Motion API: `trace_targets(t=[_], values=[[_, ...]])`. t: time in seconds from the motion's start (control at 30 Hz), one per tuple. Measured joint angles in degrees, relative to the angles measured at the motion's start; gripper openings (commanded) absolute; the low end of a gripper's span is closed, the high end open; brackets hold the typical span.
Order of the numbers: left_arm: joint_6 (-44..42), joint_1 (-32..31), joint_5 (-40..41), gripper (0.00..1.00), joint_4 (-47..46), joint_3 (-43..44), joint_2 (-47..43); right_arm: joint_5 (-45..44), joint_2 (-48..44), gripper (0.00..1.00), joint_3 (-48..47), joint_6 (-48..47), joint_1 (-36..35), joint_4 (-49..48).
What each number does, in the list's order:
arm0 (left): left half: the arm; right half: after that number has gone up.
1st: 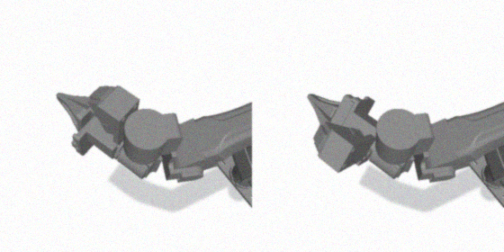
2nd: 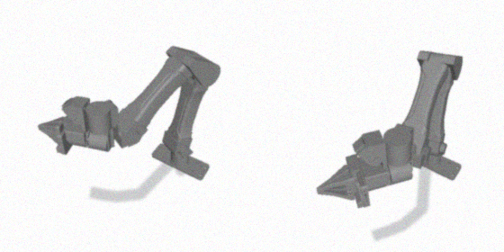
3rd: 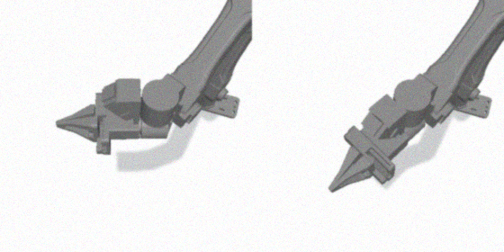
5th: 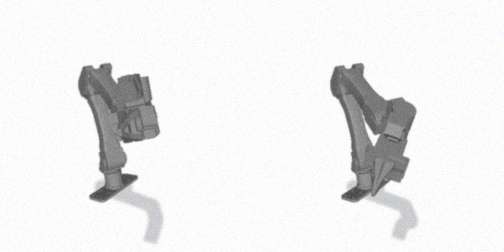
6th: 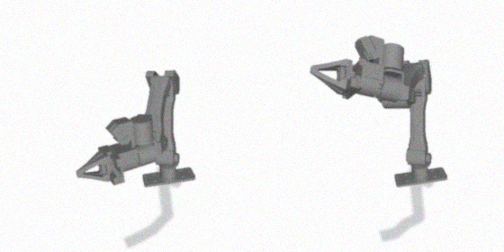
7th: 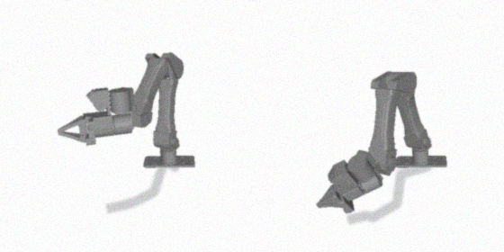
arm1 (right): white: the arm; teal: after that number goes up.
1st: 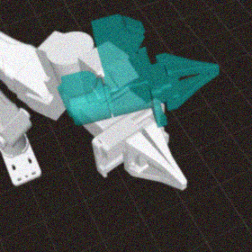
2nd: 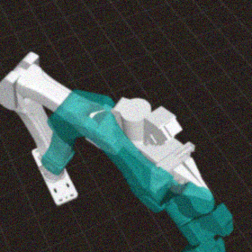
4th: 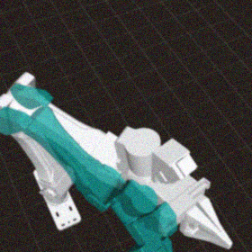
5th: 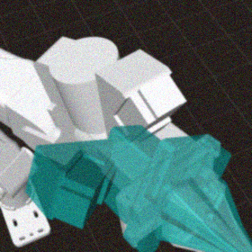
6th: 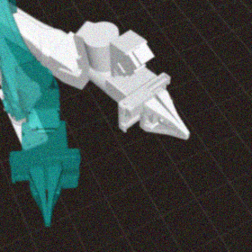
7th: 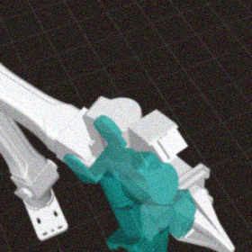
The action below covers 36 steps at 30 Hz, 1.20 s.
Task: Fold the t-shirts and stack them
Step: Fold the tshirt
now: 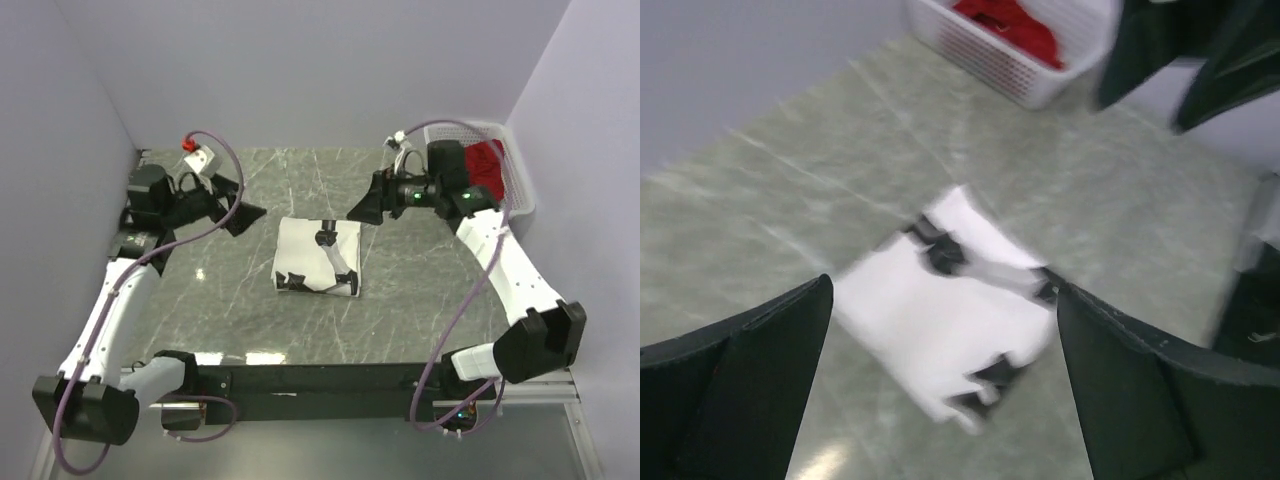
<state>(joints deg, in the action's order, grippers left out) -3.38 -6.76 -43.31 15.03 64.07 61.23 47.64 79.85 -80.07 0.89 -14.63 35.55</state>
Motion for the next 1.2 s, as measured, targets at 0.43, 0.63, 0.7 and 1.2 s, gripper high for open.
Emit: trace_targets(t=[0.43,0.63,0.7,1.2], values=[[50.53,-14.95,-11.32,0.99,-30.21,-26.1,17.66,15.23,10.34,0.92,32.2,43.78,-10.64,-41.88],[57.79,-14.75,-12.26,0.99,-37.03,-26.29,28.41,15.87,17.2,0.92,32.54,45.77,-10.8,-46.45],[58.73,-14.69,-12.39,0.99,-38.07,-26.29,31.87,15.52,19.93,0.93,32.92,45.75,-10.49,-46.73],[53.11,-5.7,-17.75,1.0,-32.04,-26.56,39.76,16.63,28.15,0.85,30.84,32.39,0.61,-32.85]])
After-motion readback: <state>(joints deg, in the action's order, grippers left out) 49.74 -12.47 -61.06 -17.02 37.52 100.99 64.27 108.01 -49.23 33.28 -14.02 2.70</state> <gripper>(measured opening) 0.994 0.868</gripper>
